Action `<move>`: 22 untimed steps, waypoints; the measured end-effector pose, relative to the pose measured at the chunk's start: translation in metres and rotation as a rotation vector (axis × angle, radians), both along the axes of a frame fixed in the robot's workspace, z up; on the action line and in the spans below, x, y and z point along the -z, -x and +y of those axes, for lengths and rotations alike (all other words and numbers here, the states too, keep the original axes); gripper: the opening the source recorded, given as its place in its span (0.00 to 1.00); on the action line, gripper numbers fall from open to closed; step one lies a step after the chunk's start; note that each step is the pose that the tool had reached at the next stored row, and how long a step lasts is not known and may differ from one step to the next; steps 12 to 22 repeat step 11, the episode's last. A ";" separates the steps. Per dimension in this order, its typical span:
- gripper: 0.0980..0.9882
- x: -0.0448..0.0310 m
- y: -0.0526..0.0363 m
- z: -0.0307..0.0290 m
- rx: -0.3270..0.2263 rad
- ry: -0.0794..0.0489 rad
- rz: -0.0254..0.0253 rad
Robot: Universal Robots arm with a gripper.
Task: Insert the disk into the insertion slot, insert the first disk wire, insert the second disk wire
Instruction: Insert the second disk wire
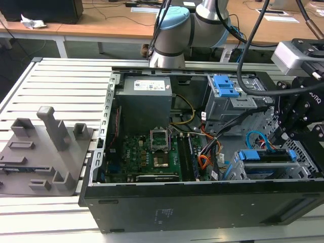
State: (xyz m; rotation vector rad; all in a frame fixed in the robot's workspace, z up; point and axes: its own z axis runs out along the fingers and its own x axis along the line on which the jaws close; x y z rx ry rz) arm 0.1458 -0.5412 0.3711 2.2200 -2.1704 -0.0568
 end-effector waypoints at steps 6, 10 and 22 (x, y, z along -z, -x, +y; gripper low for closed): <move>0.01 0.0004 0.0158 -0.0001 0.000 0.000 0.0000; 0.01 0.0004 0.0161 0.0000 0.000 0.000 0.0000; 0.01 0.0005 0.0161 0.0000 0.000 0.000 0.0000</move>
